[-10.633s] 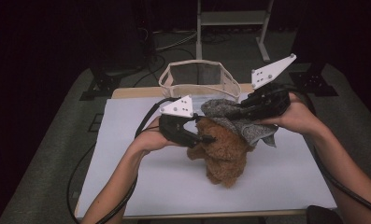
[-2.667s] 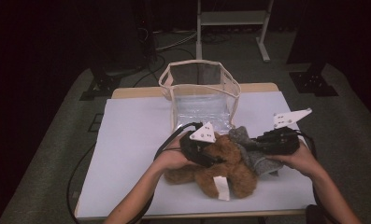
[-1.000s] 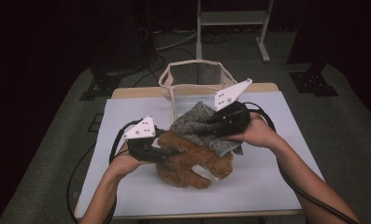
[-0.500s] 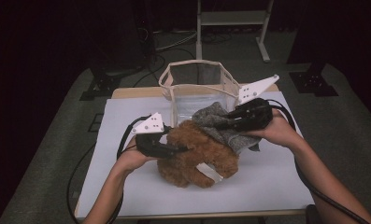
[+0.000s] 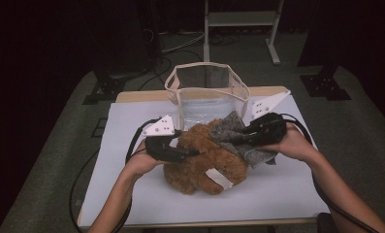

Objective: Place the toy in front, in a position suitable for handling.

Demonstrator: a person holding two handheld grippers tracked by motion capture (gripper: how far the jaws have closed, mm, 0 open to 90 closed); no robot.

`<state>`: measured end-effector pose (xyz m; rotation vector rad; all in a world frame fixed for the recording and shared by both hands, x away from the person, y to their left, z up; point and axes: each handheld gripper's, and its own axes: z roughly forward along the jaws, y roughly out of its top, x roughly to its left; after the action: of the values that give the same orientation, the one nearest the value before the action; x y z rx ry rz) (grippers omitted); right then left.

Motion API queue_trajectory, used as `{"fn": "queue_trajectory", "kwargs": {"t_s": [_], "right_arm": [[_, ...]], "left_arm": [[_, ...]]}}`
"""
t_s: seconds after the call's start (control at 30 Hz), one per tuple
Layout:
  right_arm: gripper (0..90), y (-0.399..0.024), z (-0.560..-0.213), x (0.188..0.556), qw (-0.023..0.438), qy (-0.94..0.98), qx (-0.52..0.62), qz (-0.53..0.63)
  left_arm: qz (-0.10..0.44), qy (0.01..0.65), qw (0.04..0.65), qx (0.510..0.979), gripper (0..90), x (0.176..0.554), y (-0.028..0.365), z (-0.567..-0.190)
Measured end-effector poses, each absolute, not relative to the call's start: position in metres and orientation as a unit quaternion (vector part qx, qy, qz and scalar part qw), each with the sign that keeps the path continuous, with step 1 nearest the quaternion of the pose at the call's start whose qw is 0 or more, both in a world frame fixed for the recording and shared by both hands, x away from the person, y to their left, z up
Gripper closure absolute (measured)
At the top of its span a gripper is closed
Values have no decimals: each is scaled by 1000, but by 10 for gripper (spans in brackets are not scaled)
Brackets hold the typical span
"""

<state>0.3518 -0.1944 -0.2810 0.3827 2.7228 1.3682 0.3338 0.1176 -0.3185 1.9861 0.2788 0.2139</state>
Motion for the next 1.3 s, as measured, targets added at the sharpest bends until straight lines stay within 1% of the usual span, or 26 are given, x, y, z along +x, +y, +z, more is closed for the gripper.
{"fn": "queue_trajectory", "kwargs": {"t_s": [0.1, 0.2, 0.3, 0.4, 0.47, 0.57, 0.6, 0.7, 0.83, 0.93, 1.07, 1.3], "right_arm": [[788, -195, -268, 352, 48, 875, 124, 466], [787, -190, -266, 353, 50, 873, 119, 470], [787, -190, -279, 353, 44, 883, 125, 451], [787, -206, -296, 354, 26, 877, 151, 455], [787, -220, -306, 355, 19, 873, 167, 458], [786, -236, -319, 354, 17, 871, 188, 454], [786, -242, -322, 354, 17, 870, 194, 453], [786, -258, -329, 353, 17, 865, 213, 454], [786, -272, -324, 351, 29, 854, 229, 467], [786, -267, -321, 351, 28, 856, 220, 468], [785, -255, -328, 353, 20, 862, 214, 459], [784, -270, -346, 351, 7, 850, 239, 469]], "left_arm": [[86, 108, 527, 839, 434, 335, 108, -319], [78, 99, 521, 844, 430, 337, 95, -321], [74, 93, 511, 852, 429, 340, 82, -324], [66, 90, 498, 860, 420, 343, 66, -329], [64, 84, 484, 869, 388, 344, 54, -332], [65, 70, 460, 883, 293, 344, 38, -332], [66, 65, 456, 885, 274, 343, 37, -332], [70, 61, 448, 889, 229, 339, 40, -331], [72, 76, 447, 888, 197, 339, 59, -333], [75, 88, 443, 889, 191, 337, 72, -337], [77, 98, 431, 894, 181, 335, 85, -348], [71, 119, 430, 892, 176, 336, 100, -365]]}}
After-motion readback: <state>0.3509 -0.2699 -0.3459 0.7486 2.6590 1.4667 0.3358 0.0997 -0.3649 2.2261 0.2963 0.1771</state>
